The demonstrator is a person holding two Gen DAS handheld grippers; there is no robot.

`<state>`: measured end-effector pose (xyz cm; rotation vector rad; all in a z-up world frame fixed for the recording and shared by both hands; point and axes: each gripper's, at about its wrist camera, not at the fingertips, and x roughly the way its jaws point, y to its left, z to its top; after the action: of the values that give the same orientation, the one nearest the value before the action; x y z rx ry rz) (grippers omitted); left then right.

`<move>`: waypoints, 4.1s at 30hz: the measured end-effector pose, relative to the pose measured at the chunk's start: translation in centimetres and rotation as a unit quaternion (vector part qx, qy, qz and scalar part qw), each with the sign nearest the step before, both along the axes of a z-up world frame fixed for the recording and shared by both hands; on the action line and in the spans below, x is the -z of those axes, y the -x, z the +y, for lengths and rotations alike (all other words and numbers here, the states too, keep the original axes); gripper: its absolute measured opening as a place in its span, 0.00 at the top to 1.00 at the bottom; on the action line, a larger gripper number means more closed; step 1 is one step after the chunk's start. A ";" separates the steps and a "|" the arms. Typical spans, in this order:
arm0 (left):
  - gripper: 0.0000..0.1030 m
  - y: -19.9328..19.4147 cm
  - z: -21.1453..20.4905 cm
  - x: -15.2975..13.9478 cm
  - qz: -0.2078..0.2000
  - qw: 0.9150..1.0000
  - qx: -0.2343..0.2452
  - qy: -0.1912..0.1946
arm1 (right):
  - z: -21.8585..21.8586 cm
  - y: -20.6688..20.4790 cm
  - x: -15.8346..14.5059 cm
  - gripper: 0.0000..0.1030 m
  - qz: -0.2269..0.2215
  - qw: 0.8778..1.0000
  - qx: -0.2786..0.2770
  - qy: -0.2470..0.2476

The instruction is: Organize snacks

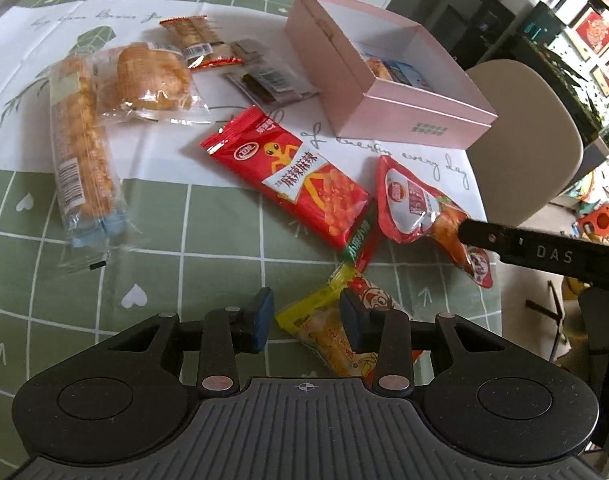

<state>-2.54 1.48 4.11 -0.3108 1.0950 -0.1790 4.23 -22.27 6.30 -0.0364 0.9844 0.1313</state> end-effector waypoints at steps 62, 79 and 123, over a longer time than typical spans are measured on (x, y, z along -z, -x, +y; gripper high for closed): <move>0.63 4.1 8.5 -0.6 0.002 0.995 -0.095 -0.030 | 14.0 0.9 2.3 0.47 0.083 0.958 -0.274 -0.016; 0.63 2.6 7.2 -0.5 -0.003 0.996 -0.080 -0.036 | 8.4 7.2 2.9 0.22 0.112 0.940 -0.301 0.119; 0.69 3.1 5.9 -6.9 -0.093 0.994 -0.053 0.010 | 1.4 1.8 -3.3 0.47 0.032 0.992 -0.120 -0.022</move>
<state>-5.60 7.35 10.97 -0.3619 0.8906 -0.1217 2.39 -20.84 9.55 -0.1106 1.0391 0.3764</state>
